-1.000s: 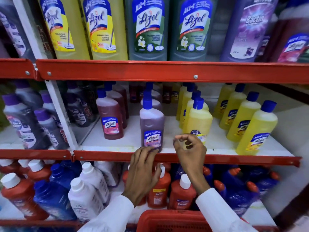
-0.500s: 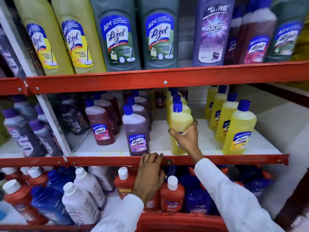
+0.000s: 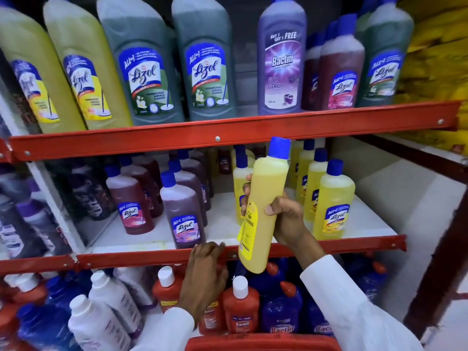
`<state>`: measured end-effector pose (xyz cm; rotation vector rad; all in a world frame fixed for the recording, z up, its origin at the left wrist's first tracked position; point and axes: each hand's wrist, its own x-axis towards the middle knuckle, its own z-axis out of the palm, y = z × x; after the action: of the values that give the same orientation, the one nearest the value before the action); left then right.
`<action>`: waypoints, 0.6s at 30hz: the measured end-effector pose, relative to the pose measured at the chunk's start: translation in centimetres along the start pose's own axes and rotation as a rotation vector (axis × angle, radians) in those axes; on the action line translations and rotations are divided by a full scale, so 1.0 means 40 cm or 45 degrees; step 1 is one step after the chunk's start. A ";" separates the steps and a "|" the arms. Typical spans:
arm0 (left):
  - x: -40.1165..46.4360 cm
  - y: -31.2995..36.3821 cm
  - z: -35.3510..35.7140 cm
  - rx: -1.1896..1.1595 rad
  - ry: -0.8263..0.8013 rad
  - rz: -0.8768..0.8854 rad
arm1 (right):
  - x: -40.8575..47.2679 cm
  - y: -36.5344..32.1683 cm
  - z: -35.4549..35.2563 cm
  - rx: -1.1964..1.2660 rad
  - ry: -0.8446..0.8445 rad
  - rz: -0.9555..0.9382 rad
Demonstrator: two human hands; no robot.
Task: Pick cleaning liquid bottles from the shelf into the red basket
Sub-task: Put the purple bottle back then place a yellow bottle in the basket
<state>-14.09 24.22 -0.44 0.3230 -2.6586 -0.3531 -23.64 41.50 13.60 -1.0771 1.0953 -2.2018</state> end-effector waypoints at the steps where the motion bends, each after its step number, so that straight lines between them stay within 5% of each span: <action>1: 0.000 -0.001 0.000 0.004 0.000 0.006 | -0.007 -0.006 0.010 -0.111 0.096 -0.016; 8: -0.004 0.003 0.002 -0.024 0.093 0.015 | -0.055 0.023 0.082 -1.033 0.809 -0.258; 13: -0.004 0.019 -0.030 -0.075 -0.107 -0.037 | -0.083 0.041 0.077 -1.077 0.809 -0.248; 18: -0.042 0.089 -0.092 -0.693 -0.278 0.095 | -0.153 0.065 0.044 -1.074 0.662 -0.074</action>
<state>-11.59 27.33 3.16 0.0112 -2.6334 -1.1084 -18.46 43.31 9.44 -0.8190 2.3802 -2.1384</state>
